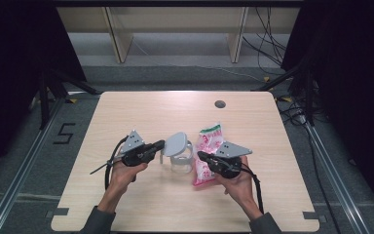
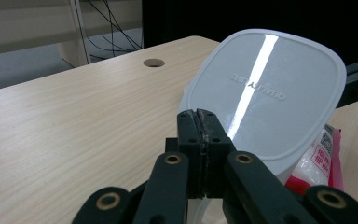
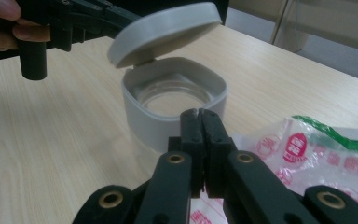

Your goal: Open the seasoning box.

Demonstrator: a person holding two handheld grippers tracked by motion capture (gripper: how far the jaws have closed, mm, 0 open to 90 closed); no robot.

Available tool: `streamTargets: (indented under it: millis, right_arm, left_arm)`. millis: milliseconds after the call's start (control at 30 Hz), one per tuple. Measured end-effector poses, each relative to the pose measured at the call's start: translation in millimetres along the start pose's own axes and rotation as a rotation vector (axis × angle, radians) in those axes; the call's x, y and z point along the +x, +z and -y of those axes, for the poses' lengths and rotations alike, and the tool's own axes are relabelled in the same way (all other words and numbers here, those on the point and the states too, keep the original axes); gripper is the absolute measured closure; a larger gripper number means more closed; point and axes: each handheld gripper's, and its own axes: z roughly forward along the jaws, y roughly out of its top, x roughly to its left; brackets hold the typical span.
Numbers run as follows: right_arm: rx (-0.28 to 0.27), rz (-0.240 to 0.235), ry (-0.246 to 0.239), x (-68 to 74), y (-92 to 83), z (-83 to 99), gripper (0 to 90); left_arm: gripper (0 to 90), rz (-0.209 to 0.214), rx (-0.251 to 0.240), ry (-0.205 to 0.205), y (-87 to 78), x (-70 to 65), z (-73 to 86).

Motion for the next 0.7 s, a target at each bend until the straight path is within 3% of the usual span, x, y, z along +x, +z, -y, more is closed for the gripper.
streamTargets:
  millis: [100,200,267,333,367,400,467,533,567,700]
  right_arm:
    - [0.004,-0.009,-0.005,3.0,6.6,-5.2,90.0]
    - [0.008,-0.019,0.020,6.0,12.4,-8.3,90.0]
    - [0.007,-0.020,-0.003,4.1,17.0,-10.3,90.0]
    - [0.010,-0.025,0.015,5.7,18.5,-12.7,90.0]
    - [-0.018,-0.031,0.000,6.0,20.1,-15.6,90.0]
    - [-0.010,-0.035,-0.015,6.1,20.2,-17.7,90.0]
    - [-0.021,-0.031,-0.017,7.4,22.4,-18.9,90.0]
    - [-0.004,-0.051,-0.001,9.0,23.6,-21.2,90.0]
    - [-0.007,-0.061,-0.005,9.8,25.0,-22.1,90.0]
    - [-0.015,-0.048,-0.007,10.6,25.2,-24.8,90.0]
  left_arm:
    - [88.3,0.000,-0.006,0.000,0.5,-0.4,0.1]
    - [88.4,-0.006,-0.001,-0.010,0.2,-1.5,0.2]
    - [88.4,-0.006,-0.001,-0.011,0.2,-1.4,0.2]
    - [88.4,-0.007,-0.001,-0.009,0.2,-1.8,0.1]
    - [88.5,-0.010,-0.001,-0.005,0.3,-2.6,-0.4]
    - [88.5,-0.010,0.002,0.001,0.2,-2.8,-0.8]
    - [88.5,-0.009,0.002,0.015,0.1,-2.2,-1.1]
    - [88.4,-0.011,0.000,0.001,0.1,-2.8,-0.5]
    - [88.2,-0.008,0.001,0.016,-0.3,-1.8,-0.6]
    - [78.4,0.010,-0.003,0.005,-3.2,-2.3,-0.7]
